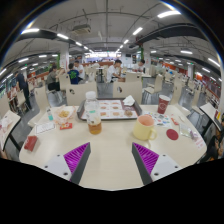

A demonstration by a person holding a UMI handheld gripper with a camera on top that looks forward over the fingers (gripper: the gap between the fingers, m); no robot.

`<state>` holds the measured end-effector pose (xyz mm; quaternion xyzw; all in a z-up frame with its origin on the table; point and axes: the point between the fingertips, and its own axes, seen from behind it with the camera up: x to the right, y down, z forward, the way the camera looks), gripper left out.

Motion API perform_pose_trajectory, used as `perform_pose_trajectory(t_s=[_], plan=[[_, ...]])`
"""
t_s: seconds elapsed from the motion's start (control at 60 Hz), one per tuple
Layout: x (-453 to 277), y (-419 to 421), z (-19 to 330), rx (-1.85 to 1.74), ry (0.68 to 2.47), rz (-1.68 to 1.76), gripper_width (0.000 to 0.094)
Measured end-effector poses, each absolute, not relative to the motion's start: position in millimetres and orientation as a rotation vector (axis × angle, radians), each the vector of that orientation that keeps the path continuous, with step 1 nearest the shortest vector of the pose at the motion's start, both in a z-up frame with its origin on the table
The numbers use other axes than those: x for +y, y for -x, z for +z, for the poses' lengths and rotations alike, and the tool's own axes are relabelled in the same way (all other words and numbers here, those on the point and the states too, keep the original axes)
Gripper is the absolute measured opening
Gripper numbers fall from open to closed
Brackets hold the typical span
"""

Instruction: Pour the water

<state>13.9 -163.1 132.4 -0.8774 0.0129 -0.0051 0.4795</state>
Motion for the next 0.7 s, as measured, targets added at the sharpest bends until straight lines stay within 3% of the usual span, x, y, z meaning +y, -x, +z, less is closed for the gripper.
perform_pose_trajectory(t_s=[0.233, 0.517, 0.583, 0.667, 0.7], plan=[[-54, 59, 115, 0.004, 2.023, 0.040, 0.0847], [51, 70, 83, 0.051, 1.960, 0.003, 0.0822], [68, 69, 76, 0.060, 1.957, 0.002, 0.0762], [73, 66, 71, 0.056, 1.948, -0.040, 0.0553], [77, 65, 72, 0.047, 1.934, -0.042, 0.0554]])
